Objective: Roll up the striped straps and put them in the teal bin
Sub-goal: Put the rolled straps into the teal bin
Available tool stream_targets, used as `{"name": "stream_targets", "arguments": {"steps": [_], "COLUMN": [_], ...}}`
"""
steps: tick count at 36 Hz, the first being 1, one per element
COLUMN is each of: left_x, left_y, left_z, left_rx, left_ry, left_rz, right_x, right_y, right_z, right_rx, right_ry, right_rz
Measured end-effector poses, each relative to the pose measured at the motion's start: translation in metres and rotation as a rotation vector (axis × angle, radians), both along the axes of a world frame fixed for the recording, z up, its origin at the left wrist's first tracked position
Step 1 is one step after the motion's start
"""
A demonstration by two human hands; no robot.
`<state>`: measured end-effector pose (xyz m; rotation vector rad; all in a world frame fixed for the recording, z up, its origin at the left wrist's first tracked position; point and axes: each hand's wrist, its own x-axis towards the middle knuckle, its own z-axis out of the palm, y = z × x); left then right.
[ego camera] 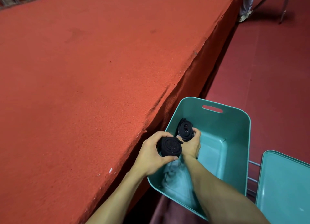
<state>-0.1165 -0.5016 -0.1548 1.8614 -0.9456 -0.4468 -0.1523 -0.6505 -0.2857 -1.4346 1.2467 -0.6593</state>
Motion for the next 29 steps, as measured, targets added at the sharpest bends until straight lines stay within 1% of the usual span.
{"name": "stream_targets", "arguments": {"steps": [6,13,16,22,29], "left_x": [0.001,0.003,0.003,0.004,0.005], "left_y": [-0.001,0.000,0.000,-0.001,0.000], "left_z": [0.000,-0.004,-0.003,-0.006,-0.008], "left_rx": [0.014,0.027,0.020,0.019,0.018], "left_ry": [-0.004,-0.045,-0.040,-0.041,-0.027], "left_rz": [-0.003,-0.005,-0.007,-0.009,-0.009], "right_x": [0.003,0.015,0.012,0.001,0.005], "right_y": [-0.002,0.010,0.013,0.005,0.004], "right_z": [-0.002,-0.001,0.000,-0.007,-0.010], "right_rx": [-0.019,0.010,-0.027,-0.084,-0.089], "right_ry": [0.009,0.000,0.019,0.083,0.088], "right_rz": [-0.036,-0.099,-0.074,0.052,0.053]}}
